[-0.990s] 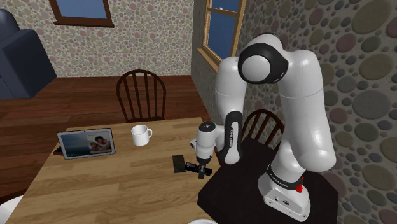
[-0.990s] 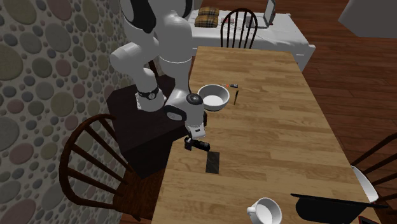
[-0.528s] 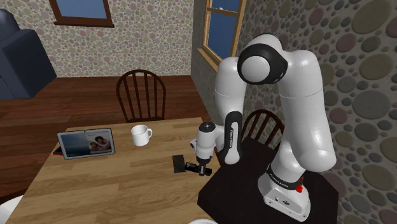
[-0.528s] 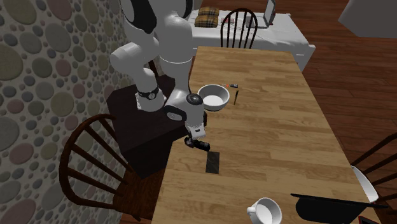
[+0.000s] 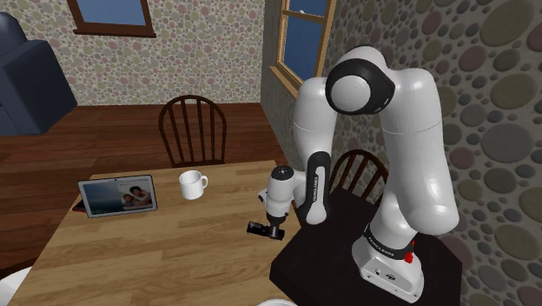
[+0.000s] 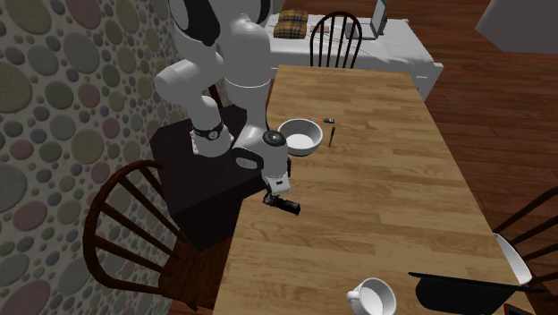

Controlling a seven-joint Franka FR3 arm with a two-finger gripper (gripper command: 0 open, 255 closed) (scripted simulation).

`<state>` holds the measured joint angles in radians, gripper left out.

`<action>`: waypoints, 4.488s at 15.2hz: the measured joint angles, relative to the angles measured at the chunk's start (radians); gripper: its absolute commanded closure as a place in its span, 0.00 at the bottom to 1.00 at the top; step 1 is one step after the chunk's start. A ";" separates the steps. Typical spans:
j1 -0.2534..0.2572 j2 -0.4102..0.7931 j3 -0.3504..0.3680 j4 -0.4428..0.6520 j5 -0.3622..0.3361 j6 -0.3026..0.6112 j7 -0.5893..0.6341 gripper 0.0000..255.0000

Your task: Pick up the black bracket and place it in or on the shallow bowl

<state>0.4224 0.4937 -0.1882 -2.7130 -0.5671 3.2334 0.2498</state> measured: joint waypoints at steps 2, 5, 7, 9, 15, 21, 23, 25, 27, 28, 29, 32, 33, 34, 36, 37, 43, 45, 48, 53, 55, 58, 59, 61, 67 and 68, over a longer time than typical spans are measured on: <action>-0.016 -0.026 0.009 -0.012 -0.005 -0.005 -0.005 1.00; -0.054 -0.079 0.040 -0.032 -0.006 -0.068 -0.016 1.00; -0.087 -0.124 0.071 -0.049 -0.001 -0.103 -0.028 1.00; -0.125 -0.169 0.108 -0.064 0.012 -0.136 -0.044 1.00; -0.249 -0.299 0.252 -0.106 0.112 -0.232 -0.135 1.00; -0.222 -0.192 0.186 0.003 0.044 -0.225 -0.136 0.00; -0.224 -0.133 0.170 0.075 0.028 -0.233 -0.159 0.00; -0.225 -0.089 0.159 0.125 0.018 -0.234 -0.172 0.00; -0.206 -0.050 0.139 0.147 0.004 -0.216 -0.160 0.00; -0.196 -0.034 0.128 0.154 -0.003 -0.205 -0.153 0.00; -0.190 -0.018 0.121 0.163 -0.006 -0.197 -0.149 0.00; -0.164 0.040 0.090 0.187 -0.020 -0.161 -0.132 0.00; -0.159 0.047 0.085 0.189 -0.022 -0.155 -0.129 0.00; -0.158 0.049 0.084 0.191 -0.023 -0.153 -0.129 0.00; -0.157 0.052 0.082 0.191 -0.023 -0.151 -0.128 0.00; -0.156 0.052 0.081 0.191 -0.024 -0.151 -0.127 0.00; -0.158 0.040 0.074 0.193 -0.023 -0.150 -0.126 1.00; -0.155 0.035 0.070 0.190 -0.024 -0.146 -0.124 1.00; -0.154 0.023 0.060 0.186 -0.029 -0.135 -0.124 1.00; -0.177 0.006 0.100 0.177 -0.015 -0.173 -0.141 0.00; -0.139 0.010 0.062 0.180 -0.017 -0.156 -0.106 0.00; 0.020 0.024 -0.101 0.193 0.001 -0.091 0.054 0.00; 0.043 0.037 -0.122 0.200 0.006 -0.077 0.076 0.00; 0.061 0.069 -0.142 0.213 0.012 -0.052 0.094 0.00; 0.064 0.161 -0.148 0.261 0.022 -0.003 0.106 0.00; 0.064 0.166 -0.148 0.263 0.022 -0.001 0.107 0.00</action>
<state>0.4862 0.6594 -0.3363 -2.4499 -0.5446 3.2327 0.3564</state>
